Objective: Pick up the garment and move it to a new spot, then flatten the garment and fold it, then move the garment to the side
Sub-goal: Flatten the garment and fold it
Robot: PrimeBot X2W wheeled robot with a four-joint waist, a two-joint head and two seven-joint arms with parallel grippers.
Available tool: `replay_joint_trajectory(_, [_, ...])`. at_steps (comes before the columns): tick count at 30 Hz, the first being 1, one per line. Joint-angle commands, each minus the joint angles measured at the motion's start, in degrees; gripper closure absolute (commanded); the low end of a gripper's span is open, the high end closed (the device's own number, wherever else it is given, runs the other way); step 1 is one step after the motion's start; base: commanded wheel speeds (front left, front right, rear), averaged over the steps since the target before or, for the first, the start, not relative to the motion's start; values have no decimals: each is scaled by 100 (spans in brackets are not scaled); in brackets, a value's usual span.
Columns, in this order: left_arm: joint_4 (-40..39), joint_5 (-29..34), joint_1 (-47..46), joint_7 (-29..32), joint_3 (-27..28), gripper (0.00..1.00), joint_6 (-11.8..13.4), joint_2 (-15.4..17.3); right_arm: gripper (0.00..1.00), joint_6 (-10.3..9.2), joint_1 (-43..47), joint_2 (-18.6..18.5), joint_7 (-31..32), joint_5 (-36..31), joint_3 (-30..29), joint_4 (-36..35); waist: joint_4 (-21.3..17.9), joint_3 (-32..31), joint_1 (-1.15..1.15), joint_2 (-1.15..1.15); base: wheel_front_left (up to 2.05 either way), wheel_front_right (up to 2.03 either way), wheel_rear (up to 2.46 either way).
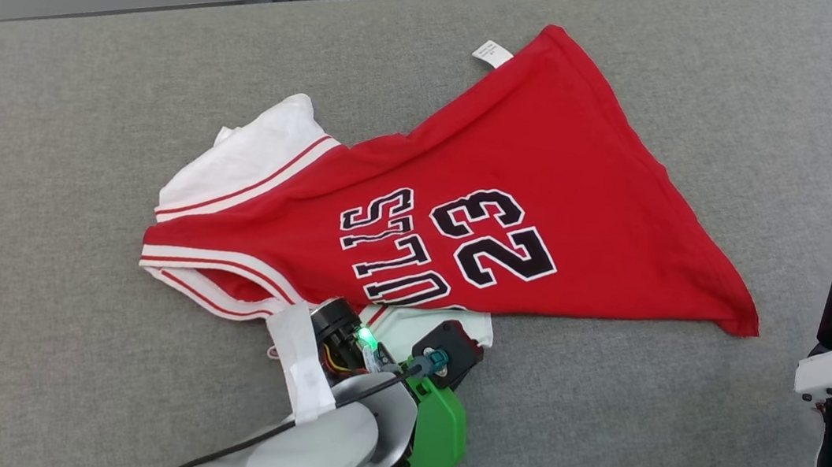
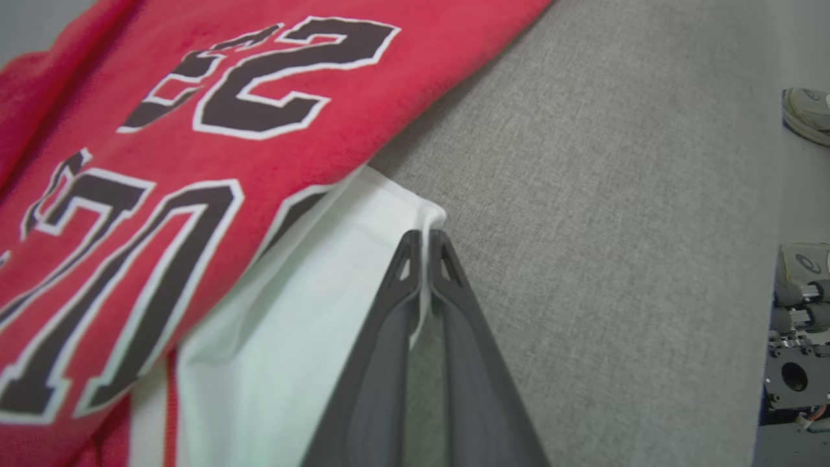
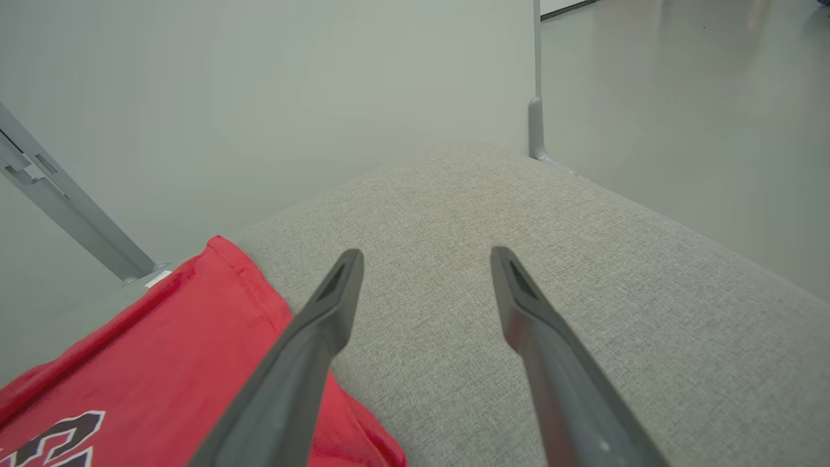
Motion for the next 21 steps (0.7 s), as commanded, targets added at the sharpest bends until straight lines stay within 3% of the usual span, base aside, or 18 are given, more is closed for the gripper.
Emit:
replay_joint_trajectory(1, [-11,-156,-63,-76,-40,100,-4,11,0,2,-47,-32,6,23,8,2,92,-66,0,0,0,0,0])
replay_joint_trajectory(5, [-193,-426,-87,-248,-134,100,-66,10,0,2,-2,-63,42,8,32,-7,264,-183,0,0,0,0,0])
replay_joint_trajectory(9, [-560,-632,-14,-433,-306,100,-312,16,0,2,116,-109,90,-27,6,-30,517,-354,0,0,0,0,0])
replay_joint_trajectory(15, [-1216,-813,253,-402,-439,100,-423,601,0,2,269,-132,220,-63,-13,-57,964,-597,0,0,0,0,0])
replay_joint_trajectory(21, [-2109,-1037,533,174,-503,100,-440,1525,0,2,374,-136,346,-108,-42,-116,1330,-707,0,0,0,0,0])
